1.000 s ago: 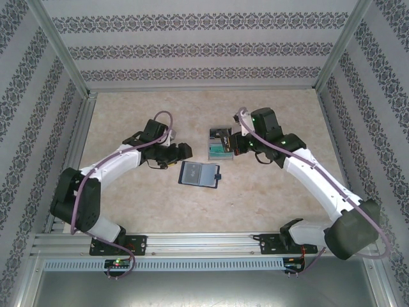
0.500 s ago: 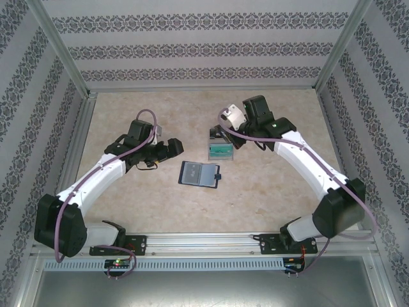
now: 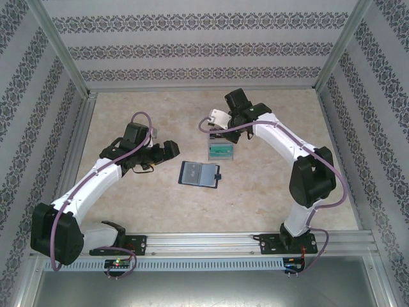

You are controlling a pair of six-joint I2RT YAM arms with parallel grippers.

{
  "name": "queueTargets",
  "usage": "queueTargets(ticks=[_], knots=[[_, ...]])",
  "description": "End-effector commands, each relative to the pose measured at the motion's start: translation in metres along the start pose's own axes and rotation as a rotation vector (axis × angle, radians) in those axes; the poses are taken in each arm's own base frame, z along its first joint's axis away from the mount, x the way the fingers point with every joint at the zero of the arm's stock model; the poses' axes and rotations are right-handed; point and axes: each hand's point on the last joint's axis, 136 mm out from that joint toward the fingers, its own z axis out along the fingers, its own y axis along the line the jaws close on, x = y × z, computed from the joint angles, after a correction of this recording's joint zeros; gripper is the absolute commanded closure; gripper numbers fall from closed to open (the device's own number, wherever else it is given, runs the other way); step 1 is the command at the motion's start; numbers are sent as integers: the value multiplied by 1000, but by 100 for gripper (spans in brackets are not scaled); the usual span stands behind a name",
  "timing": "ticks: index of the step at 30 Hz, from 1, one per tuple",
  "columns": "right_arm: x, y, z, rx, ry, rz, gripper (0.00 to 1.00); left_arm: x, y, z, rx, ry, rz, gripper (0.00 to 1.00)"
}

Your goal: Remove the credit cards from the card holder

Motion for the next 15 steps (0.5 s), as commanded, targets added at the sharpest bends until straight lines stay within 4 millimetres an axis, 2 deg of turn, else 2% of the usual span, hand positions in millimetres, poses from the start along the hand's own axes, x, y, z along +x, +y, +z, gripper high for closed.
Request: queueTargets(ticks=[1, 6, 15], knots=[[-3, -11, 2, 64, 52, -161, 100, 3, 10, -4, -34, -2, -22, 1], [-5, -9, 12, 74, 75, -290, 100, 2, 11, -4, -37, 0, -26, 1], [-6, -9, 33, 51, 88, -340, 100, 1, 12, -2, -48, 10, -28, 1]])
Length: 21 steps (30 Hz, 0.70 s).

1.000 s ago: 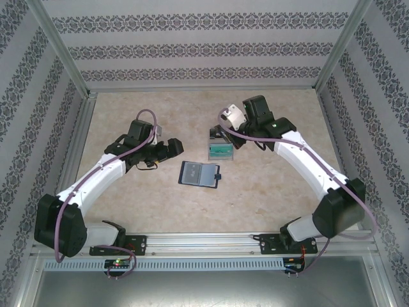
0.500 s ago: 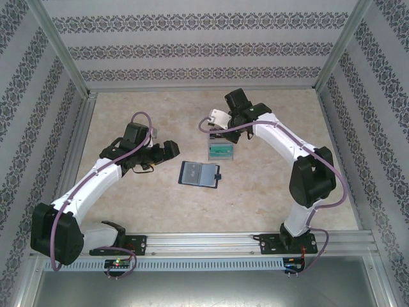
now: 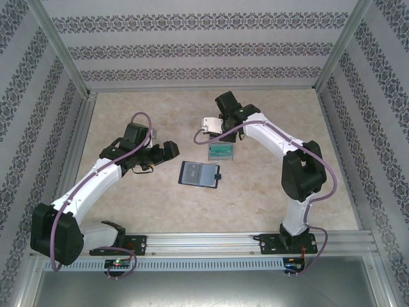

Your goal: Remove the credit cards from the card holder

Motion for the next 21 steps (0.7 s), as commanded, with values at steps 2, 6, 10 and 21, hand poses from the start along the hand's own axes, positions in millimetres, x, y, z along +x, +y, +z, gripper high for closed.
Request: queueTargets(ticks=[2, 6, 10, 21], knots=[[0, -6, 8, 10, 14, -42, 100, 0, 10, -2, -41, 7, -24, 1], [2, -7, 15, 12, 14, -40, 100, -1, 12, -1, -45, 8, -28, 1], [2, -7, 21, 5, 12, -46, 100, -2, 13, 1, -47, 11, -33, 1], [8, -4, 37, -28, 19, -21, 100, -4, 15, 5, -50, 18, -38, 1]])
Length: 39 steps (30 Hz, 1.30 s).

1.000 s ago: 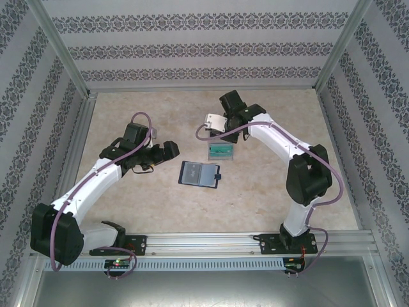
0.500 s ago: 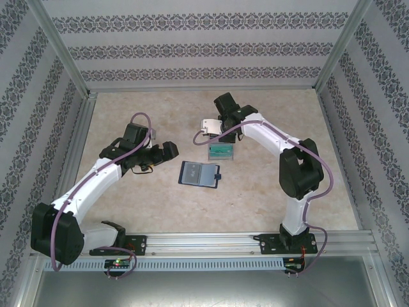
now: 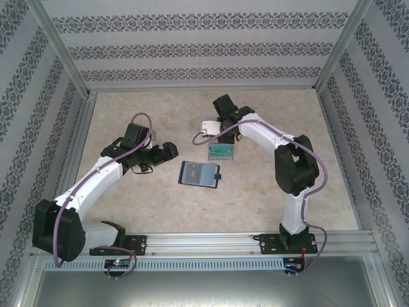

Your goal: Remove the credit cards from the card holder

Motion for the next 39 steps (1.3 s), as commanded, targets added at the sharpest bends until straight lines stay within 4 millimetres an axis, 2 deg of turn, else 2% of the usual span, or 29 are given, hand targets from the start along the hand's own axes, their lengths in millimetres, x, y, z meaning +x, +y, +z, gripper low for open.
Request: queueTargets(ticks=[1, 8, 13, 23, 33, 39], knots=[[0, -7, 3, 7, -8, 7, 100, -5, 3, -1, -12, -4, -11, 1], [4, -10, 10, 14, 3, 24, 100, -6, 3, 1, -8, -2, -17, 1], [0, -12, 9, 13, -16, 44, 99, -7, 4, 4, -8, 3, -22, 1], [-5, -17, 11, 31, -29, 72, 82, -6, 5, 5, -7, 7, -25, 1], [-2, -35, 0, 113, -20, 112, 76, -5, 6, 7, 2, 9, -35, 1], [2, -41, 2, 145, 4, 130, 74, -4, 5, 5, 8, 6, -32, 1]])
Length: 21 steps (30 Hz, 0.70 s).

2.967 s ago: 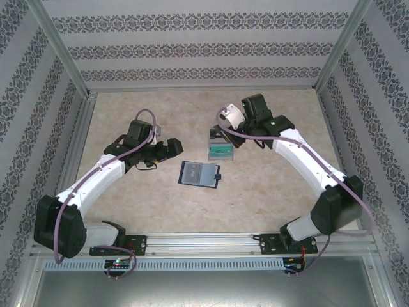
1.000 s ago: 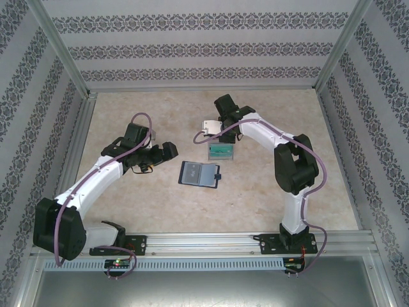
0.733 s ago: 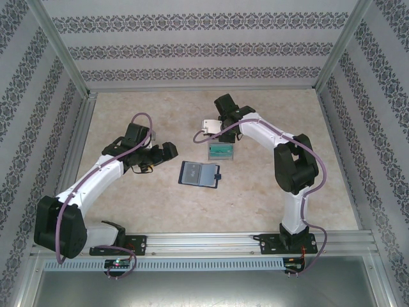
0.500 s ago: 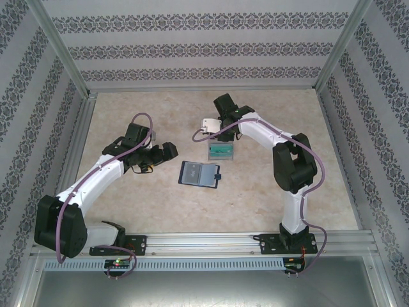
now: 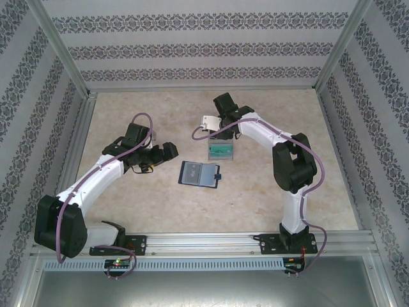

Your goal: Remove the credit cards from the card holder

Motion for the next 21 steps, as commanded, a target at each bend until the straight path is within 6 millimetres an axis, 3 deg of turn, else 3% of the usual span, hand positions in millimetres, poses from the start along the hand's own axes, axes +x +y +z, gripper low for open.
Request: queueTargets(ticks=[1, 8, 13, 17, 21], knots=[[0, -20, -7, 69, 10, 42, 74, -4, -1, -3, 17, -20, -9, 1], [-4, -34, -25, 119, -12, 137, 73, -1, -3, -2, 38, -11, -9, 1], [-14, -40, -63, 122, -102, 373, 74, 3, -9, 1, 80, 14, 1, 0], [-18, -30, -89, 91, -144, 636, 74, 6, -16, 8, 127, 50, 8, 5], [-21, -1, -109, 36, -192, 806, 74, 8, -17, 15, 134, 81, 12, 6]])
